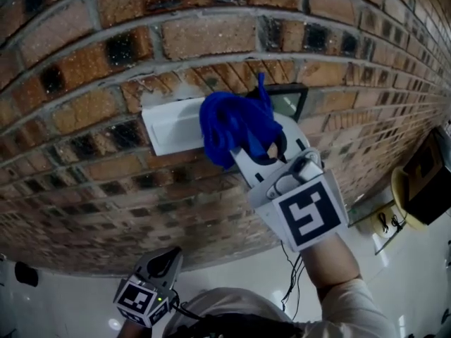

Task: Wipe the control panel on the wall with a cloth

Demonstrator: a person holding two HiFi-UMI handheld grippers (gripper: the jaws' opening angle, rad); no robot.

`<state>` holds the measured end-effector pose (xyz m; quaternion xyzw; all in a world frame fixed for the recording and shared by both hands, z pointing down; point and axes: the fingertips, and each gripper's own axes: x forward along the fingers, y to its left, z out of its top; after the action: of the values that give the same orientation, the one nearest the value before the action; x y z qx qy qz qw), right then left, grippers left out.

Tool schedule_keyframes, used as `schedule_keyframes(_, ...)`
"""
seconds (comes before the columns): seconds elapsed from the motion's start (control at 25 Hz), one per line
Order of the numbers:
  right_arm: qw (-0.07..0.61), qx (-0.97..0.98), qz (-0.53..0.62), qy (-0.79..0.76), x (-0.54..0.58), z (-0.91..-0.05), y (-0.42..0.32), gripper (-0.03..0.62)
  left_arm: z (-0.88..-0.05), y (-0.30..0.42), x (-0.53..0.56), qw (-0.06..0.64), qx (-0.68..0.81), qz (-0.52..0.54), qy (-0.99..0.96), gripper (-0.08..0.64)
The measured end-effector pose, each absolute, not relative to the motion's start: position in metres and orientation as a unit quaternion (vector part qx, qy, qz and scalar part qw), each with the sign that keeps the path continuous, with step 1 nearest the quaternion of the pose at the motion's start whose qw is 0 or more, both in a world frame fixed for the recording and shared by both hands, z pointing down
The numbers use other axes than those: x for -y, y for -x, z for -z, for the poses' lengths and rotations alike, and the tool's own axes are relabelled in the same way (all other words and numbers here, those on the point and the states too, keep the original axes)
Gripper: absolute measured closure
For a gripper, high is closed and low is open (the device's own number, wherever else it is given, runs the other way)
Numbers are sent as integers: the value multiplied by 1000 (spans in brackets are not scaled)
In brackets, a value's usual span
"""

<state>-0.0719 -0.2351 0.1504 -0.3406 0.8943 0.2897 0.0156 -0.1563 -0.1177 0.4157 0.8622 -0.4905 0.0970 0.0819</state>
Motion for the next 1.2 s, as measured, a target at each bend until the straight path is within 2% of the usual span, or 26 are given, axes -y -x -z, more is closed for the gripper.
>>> schedule_keyframes(0.24, 13, -886, -285, 366, 239, -147, 49, 503, -419, 162, 116, 86, 492, -101, -860, 560)
schedule_keyframes(1.2, 4, -842, -294, 452, 298, -147, -107, 503, -414, 96, 121, 76, 478, -119, -867, 558)
